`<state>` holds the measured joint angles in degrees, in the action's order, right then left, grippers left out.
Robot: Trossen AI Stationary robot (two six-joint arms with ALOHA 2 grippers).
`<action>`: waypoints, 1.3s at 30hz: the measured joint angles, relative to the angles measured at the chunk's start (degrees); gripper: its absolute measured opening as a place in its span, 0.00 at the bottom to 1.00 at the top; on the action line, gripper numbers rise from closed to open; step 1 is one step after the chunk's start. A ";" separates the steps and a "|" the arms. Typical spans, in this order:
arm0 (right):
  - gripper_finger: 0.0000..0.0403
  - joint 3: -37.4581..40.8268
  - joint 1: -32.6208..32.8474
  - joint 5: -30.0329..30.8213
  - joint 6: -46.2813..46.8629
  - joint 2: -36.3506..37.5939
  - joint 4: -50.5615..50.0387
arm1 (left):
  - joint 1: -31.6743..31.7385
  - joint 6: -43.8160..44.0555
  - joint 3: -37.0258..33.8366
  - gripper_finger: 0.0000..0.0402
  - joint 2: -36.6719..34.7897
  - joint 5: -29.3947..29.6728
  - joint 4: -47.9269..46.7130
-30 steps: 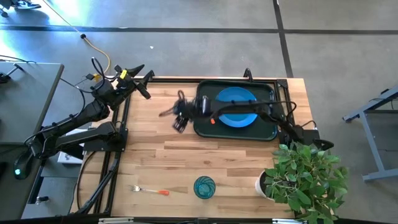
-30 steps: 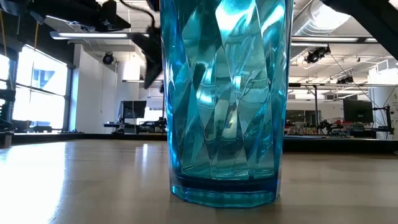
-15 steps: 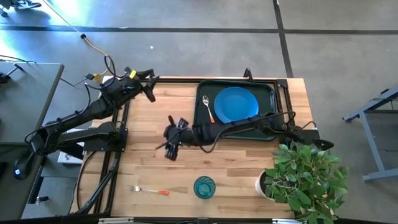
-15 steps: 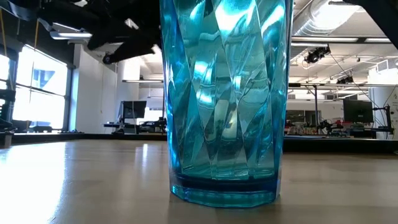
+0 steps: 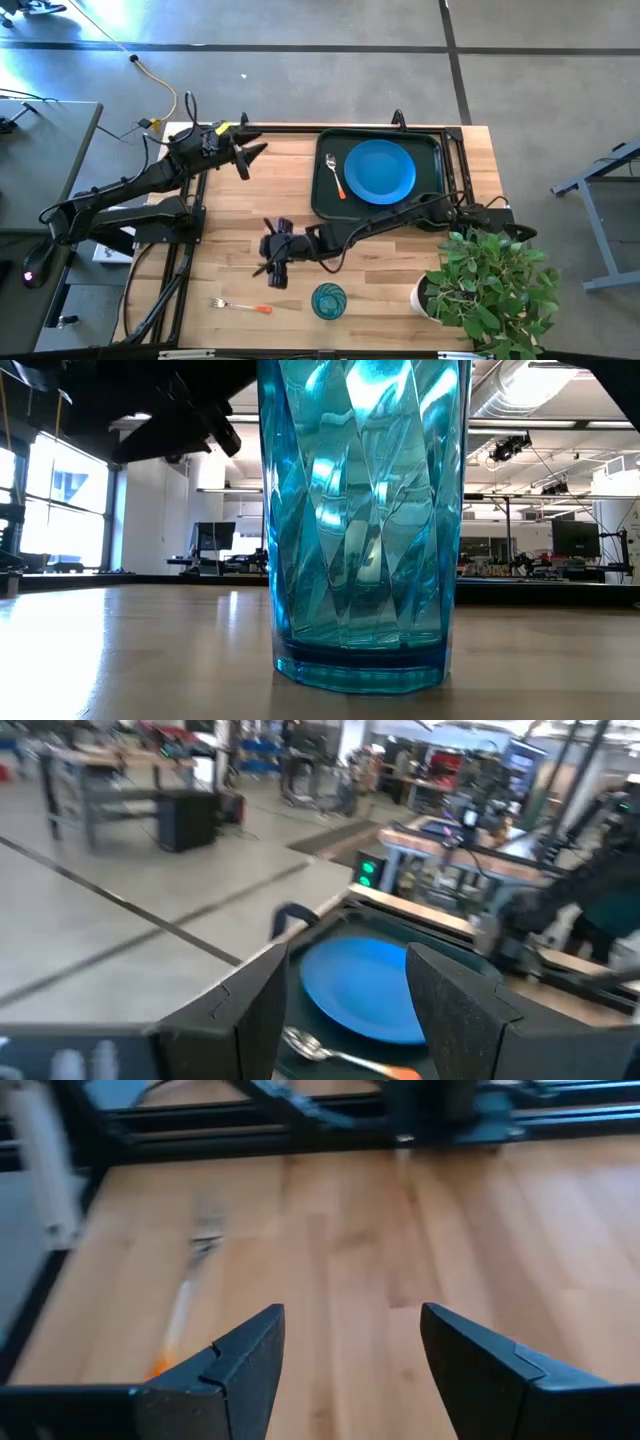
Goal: Pick and place plate/cup/fork/spoon on tray
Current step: Put the orange fork on the green serving tray to the left of the orange spoon
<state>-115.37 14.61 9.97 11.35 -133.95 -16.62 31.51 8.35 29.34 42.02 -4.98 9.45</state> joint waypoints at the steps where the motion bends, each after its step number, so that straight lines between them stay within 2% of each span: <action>1: 0.56 0.00 0.33 -0.86 0.35 0.00 0.06 | -0.92 0.20 0.00 0.48 -0.02 0.25 -0.75; 6: 0.56 -0.09 1.76 -5.63 0.15 -1.82 1.40 | -5.90 1.61 0.00 0.48 -0.02 2.56 -4.93; 12: 0.56 0.00 2.71 -7.89 -3.74 -4.85 1.90 | -11.70 4.06 0.00 0.48 -0.02 9.64 -11.34; 17: 0.56 0.00 3.11 -12.72 -8.07 -6.15 3.28 | -15.92 6.07 0.00 0.48 -0.02 15.12 -17.37; 20: 0.56 0.00 3.13 -12.77 -11.32 -6.32 3.46 | -18.43 7.62 0.00 0.48 -0.02 15.47 -22.16; 23: 0.56 0.00 3.13 -9.31 -13.45 -6.32 2.00 | -22.24 11.44 0.00 0.48 -0.32 13.26 -27.71; 26: 0.56 0.00 3.02 -6.89 -16.36 -6.32 1.15 | -29.51 17.24 -0.77 0.48 -0.29 12.00 -32.18; 32: 0.56 0.00 3.24 -6.96 -17.50 -6.32 0.90 | -49.24 35.40 -6.37 0.43 0.14 13.72 -32.65; 35: 0.56 0.00 3.50 -6.92 -17.73 -6.32 -0.06 | -59.25 42.85 -6.05 0.39 0.72 17.49 -31.71; 39: 0.56 0.00 3.59 -6.89 -17.31 -6.32 -0.71 | -71.35 48.40 -4.03 0.34 2.66 22.83 -29.46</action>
<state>-115.37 18.20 3.08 -5.96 -140.27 -17.33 -39.84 56.75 25.31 44.68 17.85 -20.01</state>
